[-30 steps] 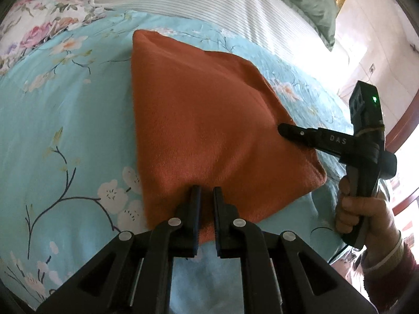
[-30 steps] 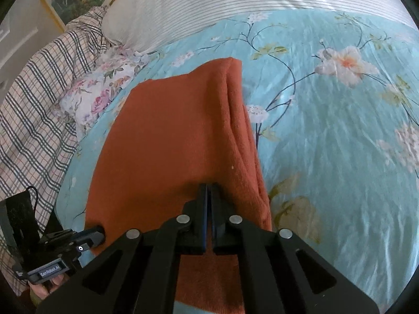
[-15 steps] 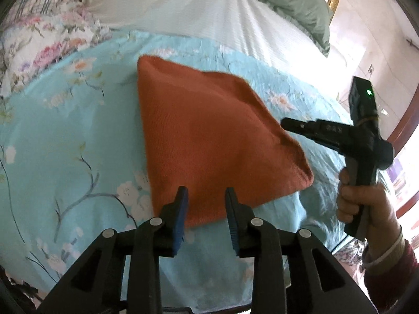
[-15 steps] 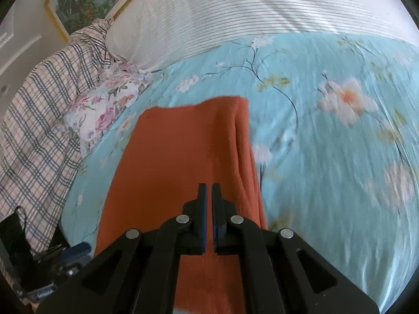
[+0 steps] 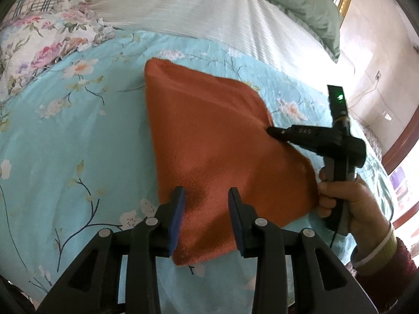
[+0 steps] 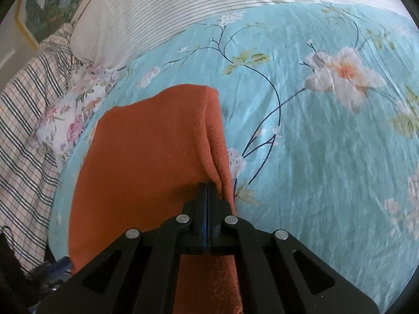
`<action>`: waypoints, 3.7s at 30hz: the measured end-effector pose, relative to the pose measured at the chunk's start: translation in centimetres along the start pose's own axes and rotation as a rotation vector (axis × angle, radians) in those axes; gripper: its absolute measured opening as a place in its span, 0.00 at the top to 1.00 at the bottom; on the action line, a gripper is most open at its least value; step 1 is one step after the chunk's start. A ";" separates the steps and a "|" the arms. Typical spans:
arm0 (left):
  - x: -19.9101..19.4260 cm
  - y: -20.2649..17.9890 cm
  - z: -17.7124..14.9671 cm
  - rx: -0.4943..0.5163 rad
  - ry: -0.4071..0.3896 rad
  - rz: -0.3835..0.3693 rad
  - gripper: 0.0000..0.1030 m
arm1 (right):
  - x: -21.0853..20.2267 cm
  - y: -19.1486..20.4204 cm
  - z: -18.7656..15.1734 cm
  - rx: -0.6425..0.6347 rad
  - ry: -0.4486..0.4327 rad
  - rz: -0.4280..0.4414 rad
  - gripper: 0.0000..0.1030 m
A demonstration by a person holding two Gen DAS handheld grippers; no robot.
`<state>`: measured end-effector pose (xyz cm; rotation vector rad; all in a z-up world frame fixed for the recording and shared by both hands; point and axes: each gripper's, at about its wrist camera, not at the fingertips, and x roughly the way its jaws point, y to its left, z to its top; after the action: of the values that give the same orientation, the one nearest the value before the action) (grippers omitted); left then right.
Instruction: Fold small clothes
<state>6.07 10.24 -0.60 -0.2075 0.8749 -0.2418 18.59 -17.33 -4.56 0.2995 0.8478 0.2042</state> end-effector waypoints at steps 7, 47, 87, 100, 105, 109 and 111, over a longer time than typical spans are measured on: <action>1.0 0.8 -0.7 0.006 0.033 0.021 0.67 | -2.6 0.8 -0.9 0.001 -0.005 0.019 0.97; -4.6 -0.1 -5.5 0.030 0.015 0.320 0.22 | -11.8 4.0 -11.9 -0.237 0.002 -0.028 0.33; -6.1 -2.4 -3.8 0.235 -0.017 0.589 0.08 | -12.2 6.1 -11.4 -0.356 0.054 -0.024 0.02; -4.0 -2.2 -2.4 0.163 0.017 0.497 0.04 | -10.7 6.2 -10.0 -0.402 0.074 -0.055 0.01; -3.4 -2.3 -1.8 0.157 0.027 0.498 0.04 | -10.6 6.5 -8.9 -0.417 0.064 -0.059 0.01; -3.4 -2.3 -1.5 0.139 0.033 0.489 0.04 | -10.6 6.8 -8.4 -0.422 0.058 -0.053 0.01; -3.5 -2.3 -1.3 0.127 0.034 0.484 0.04 | -10.6 6.9 -8.1 -0.427 0.057 -0.049 0.01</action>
<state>2.58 8.97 1.76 0.1291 0.9131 0.1507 5.17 -12.57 0.16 -0.1266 0.8443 0.3422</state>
